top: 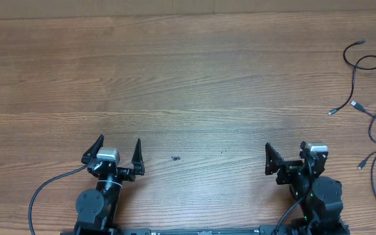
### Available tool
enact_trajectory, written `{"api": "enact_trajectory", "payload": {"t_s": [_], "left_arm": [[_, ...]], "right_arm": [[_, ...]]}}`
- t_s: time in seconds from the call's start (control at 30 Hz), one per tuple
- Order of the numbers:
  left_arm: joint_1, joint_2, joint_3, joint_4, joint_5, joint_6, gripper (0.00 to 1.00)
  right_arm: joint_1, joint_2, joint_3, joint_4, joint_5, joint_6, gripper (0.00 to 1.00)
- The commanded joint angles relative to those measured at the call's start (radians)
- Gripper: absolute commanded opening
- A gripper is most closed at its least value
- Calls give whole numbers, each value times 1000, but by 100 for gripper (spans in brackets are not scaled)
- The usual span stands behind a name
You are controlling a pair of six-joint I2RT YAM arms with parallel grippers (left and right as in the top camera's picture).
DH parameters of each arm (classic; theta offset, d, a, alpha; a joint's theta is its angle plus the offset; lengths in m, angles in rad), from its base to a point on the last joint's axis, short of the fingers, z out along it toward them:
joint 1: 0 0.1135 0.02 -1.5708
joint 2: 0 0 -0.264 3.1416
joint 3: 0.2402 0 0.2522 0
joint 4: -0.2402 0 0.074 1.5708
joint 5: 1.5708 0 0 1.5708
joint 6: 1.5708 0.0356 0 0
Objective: Untangle cables
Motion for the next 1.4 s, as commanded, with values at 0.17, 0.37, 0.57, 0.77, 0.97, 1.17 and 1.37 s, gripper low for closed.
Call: {"api": "enact_trajectory", "payload": {"t_s": [0.17,0.37,0.57,0.77,0.97,1.17,1.37], "left_arm": [[6,-8,-4,-1,-3,23,99],[6,-8,-4,-1,-3,23,100],[6,-8,-4,-1,-3,22,100],[6,-8,-4,-1,-4,23,99],[6,-8,-4,-1,-3,23,100],[6,-8,-4,-1,-3,23,100],[6,-8,-4,-1,-3,23,100]], "right_arm": [[-4,-36,-12,38,2,2,100],[-4,-36,-70,243,1,-13,100],[-4,-36,-94,307,-8,-70,100],[-4,-36,-94,307,-25,-209,100],[-4,-36,-94,307,-28,-253,100],[-4,-36,-94,307,-37,-285,100],[-4,-36,-94,307,-36,-269,100]]}}
